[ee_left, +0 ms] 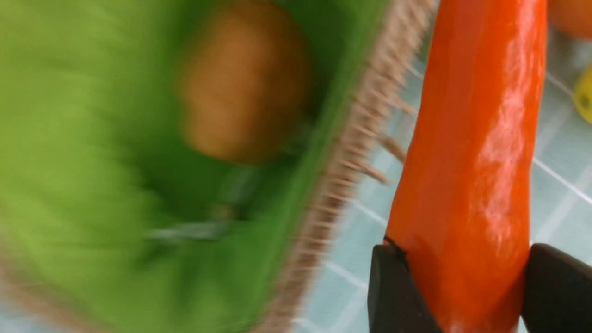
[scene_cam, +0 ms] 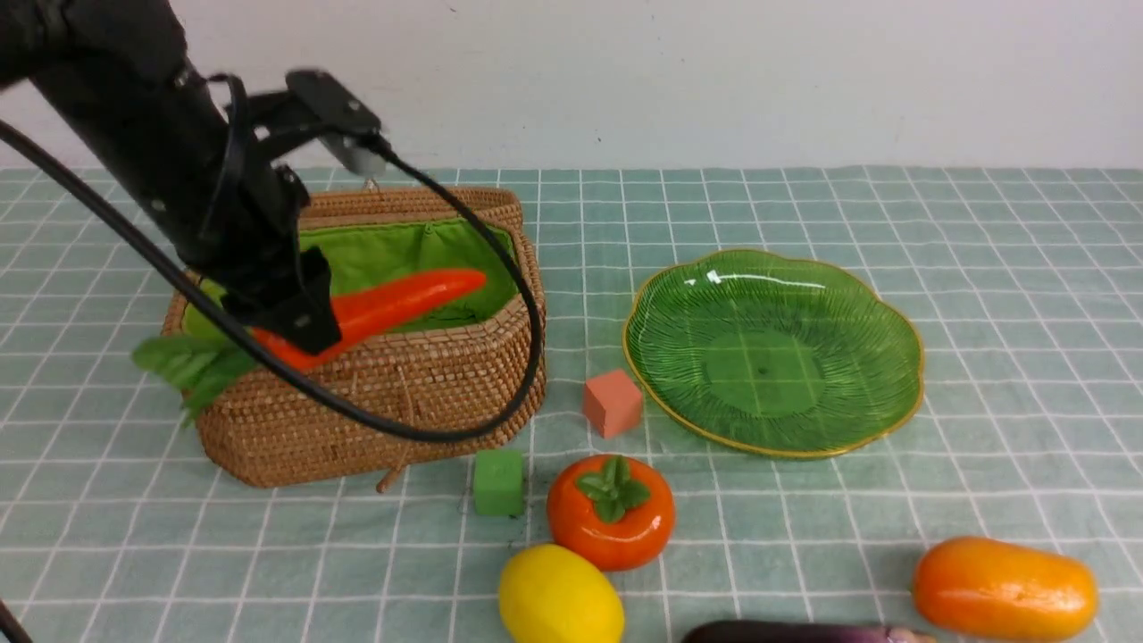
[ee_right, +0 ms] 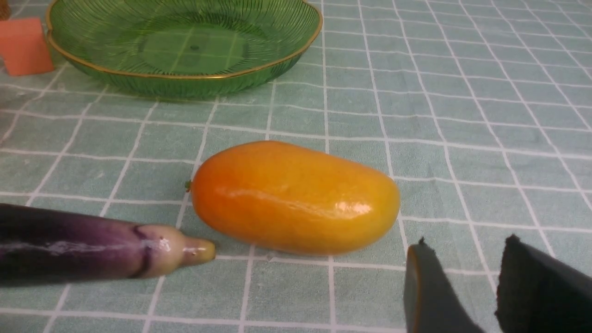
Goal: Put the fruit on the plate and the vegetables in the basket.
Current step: Use the left arm to grab a carrot and put it into the left basket
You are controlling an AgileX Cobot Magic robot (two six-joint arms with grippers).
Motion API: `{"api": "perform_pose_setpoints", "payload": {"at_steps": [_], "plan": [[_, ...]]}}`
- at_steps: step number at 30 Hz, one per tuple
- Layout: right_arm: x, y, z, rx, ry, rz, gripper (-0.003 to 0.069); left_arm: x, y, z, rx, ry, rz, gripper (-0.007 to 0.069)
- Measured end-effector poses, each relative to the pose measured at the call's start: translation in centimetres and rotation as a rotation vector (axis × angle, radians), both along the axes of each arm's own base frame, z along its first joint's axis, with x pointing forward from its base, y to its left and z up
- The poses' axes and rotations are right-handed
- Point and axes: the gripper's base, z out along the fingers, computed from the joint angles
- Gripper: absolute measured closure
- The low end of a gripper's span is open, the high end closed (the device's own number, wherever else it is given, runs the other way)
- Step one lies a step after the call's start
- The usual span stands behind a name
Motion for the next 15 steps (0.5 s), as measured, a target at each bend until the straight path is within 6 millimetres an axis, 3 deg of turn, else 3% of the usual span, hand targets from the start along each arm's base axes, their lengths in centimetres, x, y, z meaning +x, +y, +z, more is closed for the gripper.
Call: {"api": "perform_pose_setpoints", "payload": {"at_steps": [1,5,15], "plan": [[0.0,0.0,0.0,0.000,0.000,0.000,0.0418,0.2,0.1,1.6,0.002,-0.055,0.007,0.0288],[0.0,0.0,0.0,0.000,0.000,0.000,0.0418,0.5,0.2,2.7,-0.004,-0.109,0.037,0.0288],[0.0,0.0,0.0,0.000,0.000,0.000,0.0418,5.0,0.6,-0.6,0.121,-0.246,0.054,0.0291]]}}
